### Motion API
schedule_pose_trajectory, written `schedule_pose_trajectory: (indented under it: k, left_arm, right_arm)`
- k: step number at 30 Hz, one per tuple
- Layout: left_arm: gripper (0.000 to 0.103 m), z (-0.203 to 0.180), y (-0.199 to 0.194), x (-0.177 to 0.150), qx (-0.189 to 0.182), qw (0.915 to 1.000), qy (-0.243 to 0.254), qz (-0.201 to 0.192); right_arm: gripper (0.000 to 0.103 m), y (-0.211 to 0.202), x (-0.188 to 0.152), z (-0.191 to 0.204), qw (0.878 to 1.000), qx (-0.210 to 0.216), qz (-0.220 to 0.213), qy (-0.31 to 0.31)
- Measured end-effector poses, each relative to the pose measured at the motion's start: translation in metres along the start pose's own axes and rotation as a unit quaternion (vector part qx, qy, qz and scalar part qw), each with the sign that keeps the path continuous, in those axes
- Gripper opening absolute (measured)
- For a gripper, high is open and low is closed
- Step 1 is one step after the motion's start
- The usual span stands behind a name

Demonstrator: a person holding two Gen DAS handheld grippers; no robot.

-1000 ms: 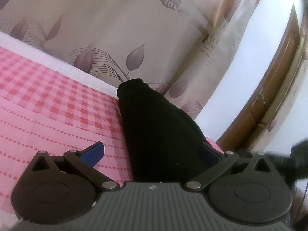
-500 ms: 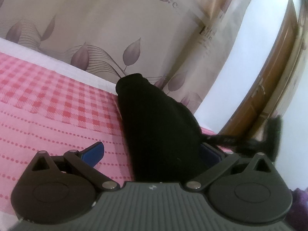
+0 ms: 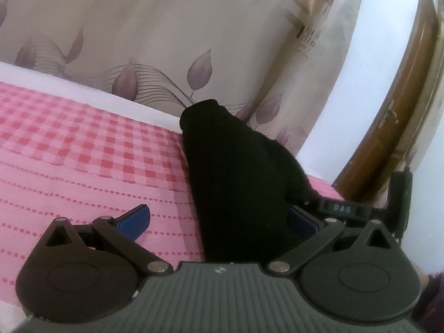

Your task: Fold small clothes

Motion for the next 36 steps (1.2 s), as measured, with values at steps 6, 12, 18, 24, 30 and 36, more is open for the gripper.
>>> schedule_pose_trajectory:
  k: [6, 12, 18, 24, 30, 36]
  left_arm:
    - [0.103, -0.003, 0.003, -0.001, 0.034, 0.9993, 0.011, 0.006]
    - [0.103, -0.005, 0.005, -0.001, 0.058, 0.9981, 0.018, 0.010]
    - [0.103, -0.007, 0.006, -0.002, 0.079, 0.9965, 0.024, 0.013]
    - [0.103, -0.009, 0.008, -0.002, 0.098, 0.9946, 0.032, 0.017]
    - [0.103, -0.010, 0.004, -0.001, 0.093, 0.9950, 0.035, 0.004]
    - [0.103, -0.011, 0.007, 0.022, 0.034, 0.9974, 0.061, 0.015]
  right_arm:
    - [0.103, -0.005, -0.001, 0.008, 1.000, -0.018, -0.013, -0.012]
    - [0.103, -0.005, 0.000, 0.007, 0.999, -0.024, -0.016, -0.015]
    - [0.103, -0.006, -0.001, 0.009, 0.999, -0.032, -0.020, -0.019]
    - [0.103, -0.008, -0.003, 0.013, 0.998, -0.045, -0.025, -0.021]
    - [0.103, -0.005, -0.003, 0.002, 1.000, 0.000, -0.015, 0.011]
    - [0.103, -0.006, 0.005, -0.007, 0.999, 0.035, 0.027, 0.018]
Point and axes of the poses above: each gripper's, at about its wrist camera, not at the fingertips, and y roughly the way its jaws point, z to its left, x to its top, the point moved 5 cm from there along y, roughly the way its jaws point, and after that the axes turned 14 degrees about z, right-handed, at the moved point
